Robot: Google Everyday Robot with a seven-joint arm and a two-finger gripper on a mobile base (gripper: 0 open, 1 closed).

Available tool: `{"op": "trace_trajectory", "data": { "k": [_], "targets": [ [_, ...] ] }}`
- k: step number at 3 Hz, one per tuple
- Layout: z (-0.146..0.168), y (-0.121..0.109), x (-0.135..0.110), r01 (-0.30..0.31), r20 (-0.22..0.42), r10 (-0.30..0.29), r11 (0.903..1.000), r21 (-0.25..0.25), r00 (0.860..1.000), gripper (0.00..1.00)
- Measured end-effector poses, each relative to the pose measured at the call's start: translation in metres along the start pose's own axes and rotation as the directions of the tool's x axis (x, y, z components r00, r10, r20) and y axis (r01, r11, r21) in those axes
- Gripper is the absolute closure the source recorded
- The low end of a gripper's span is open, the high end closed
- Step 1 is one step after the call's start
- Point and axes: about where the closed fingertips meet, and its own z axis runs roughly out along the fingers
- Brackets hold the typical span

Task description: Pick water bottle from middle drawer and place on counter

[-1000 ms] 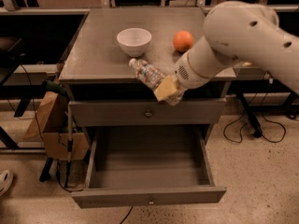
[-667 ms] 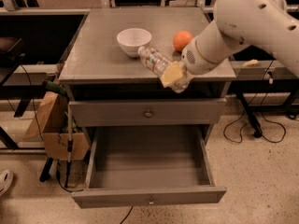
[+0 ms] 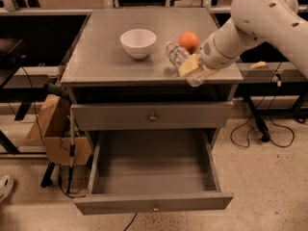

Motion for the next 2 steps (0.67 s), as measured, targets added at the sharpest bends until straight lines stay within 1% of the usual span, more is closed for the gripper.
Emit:
{"op": "trace_trajectory", "data": {
  "k": [1,2],
  "targets": [
    [0.0029,-0.0137,-0.0088,-0.078,0.024,0.078,0.9968,0.014,0.997,1.0],
    [0.0033,-0.0188,-0.0156,-0.119,0.043,0.118,0.9928,0.018,0.992,1.0]
  ]
}}
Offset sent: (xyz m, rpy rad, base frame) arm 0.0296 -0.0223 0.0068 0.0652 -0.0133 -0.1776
